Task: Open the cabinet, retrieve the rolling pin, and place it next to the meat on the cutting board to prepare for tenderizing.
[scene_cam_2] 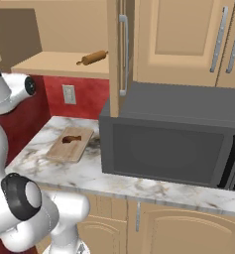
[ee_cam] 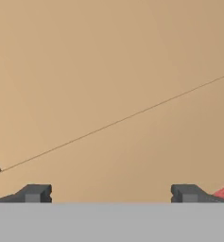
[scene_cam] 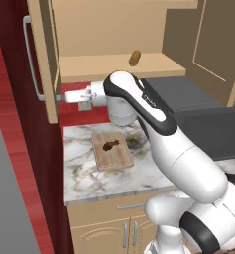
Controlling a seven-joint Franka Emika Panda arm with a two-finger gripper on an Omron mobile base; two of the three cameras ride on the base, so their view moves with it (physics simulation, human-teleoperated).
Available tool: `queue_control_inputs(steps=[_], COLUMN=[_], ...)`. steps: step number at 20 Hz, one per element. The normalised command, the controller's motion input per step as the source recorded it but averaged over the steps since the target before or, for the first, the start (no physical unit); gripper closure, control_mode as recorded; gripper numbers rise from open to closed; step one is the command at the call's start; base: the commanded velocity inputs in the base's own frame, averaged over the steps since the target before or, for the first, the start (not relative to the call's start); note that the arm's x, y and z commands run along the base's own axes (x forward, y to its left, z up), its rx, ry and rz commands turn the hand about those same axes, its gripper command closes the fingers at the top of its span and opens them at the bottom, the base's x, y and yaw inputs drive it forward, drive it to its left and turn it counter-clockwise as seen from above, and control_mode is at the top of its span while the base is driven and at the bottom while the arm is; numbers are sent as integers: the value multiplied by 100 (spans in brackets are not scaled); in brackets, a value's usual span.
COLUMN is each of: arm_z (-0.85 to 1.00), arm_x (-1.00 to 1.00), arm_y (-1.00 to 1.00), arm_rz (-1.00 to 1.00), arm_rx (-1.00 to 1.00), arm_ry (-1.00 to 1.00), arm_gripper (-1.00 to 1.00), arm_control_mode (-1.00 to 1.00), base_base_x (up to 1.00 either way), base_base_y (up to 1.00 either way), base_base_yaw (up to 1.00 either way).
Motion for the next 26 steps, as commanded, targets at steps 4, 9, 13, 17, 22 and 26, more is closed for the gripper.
queue_control_inputs(steps=[4, 9, 13, 17, 22, 26], arm_z=[0, 8, 15, 27, 40, 48], arm_x=[-11, -55, -44, -21, -2, 0], arm_y=[-4, -32, -34, -45, -64, -78], arm_rz=[-12, -33, -44, -48, -51, -48], arm_rx=[-3, 0, 0, 0, 2, 4], arm_ry=[-7, -12, -5, 0, 6, 14], arm_gripper=[-100, -100, -100, -100, -100, -100], arm_control_mode=[-100, -100, -100, -100, -100, -100], base_base_x=[0, 0, 0, 0, 0, 0], base_base_y=[0, 0, 0, 0, 0, 0], base_base_yaw=[0, 0, 0, 0, 0, 0])
